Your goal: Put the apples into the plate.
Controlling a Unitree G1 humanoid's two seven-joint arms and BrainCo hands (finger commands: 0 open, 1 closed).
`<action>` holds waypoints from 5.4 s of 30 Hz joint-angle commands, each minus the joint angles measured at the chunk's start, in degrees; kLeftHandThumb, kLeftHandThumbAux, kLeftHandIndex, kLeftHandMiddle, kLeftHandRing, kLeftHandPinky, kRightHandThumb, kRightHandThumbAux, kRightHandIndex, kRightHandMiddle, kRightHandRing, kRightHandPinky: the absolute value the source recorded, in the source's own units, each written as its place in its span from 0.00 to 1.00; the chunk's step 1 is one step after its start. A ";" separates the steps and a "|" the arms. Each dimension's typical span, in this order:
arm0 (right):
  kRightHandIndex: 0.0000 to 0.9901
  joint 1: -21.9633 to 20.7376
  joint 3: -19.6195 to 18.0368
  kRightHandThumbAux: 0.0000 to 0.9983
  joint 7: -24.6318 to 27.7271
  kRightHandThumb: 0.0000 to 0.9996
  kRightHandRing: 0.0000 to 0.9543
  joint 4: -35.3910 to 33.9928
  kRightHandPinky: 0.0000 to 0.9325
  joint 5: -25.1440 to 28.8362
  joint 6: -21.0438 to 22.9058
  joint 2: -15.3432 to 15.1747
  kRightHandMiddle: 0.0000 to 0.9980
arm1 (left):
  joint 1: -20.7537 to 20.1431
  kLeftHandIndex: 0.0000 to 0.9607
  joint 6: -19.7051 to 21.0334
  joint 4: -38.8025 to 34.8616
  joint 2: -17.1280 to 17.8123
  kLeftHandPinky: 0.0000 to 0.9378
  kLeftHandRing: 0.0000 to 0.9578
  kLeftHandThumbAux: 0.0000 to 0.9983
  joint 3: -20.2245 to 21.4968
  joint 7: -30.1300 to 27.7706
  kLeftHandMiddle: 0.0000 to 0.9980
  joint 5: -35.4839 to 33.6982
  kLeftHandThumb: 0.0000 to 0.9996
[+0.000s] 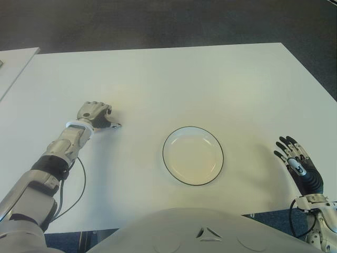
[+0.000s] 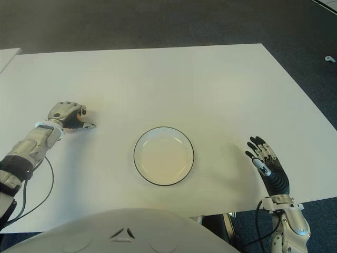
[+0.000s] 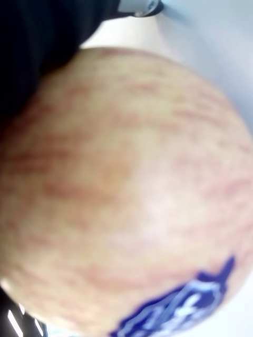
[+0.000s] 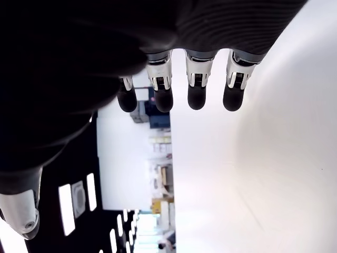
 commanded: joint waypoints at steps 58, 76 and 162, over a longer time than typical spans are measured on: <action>0.05 -1.77 1.65 0.55 -1.83 0.08 0.03 -0.80 0.07 -0.47 1.76 1.72 0.04 | 9.50 0.00 2.43 -4.51 1.35 0.00 0.00 0.24 0.43 0.78 0.00 6.36 0.21; 0.04 -2.01 2.15 0.55 -1.82 0.09 0.03 -0.20 0.07 -0.95 1.09 2.11 0.04 | 8.54 0.00 1.16 -2.84 1.80 0.00 0.00 0.20 0.79 1.87 0.00 6.06 0.22; 0.00 -3.80 6.30 0.55 -1.87 0.17 0.01 9.53 0.03 -4.01 -0.33 3.39 0.02 | 16.11 0.07 1.89 -37.23 7.30 0.08 0.00 0.25 21.02 -14.31 0.01 0.16 0.20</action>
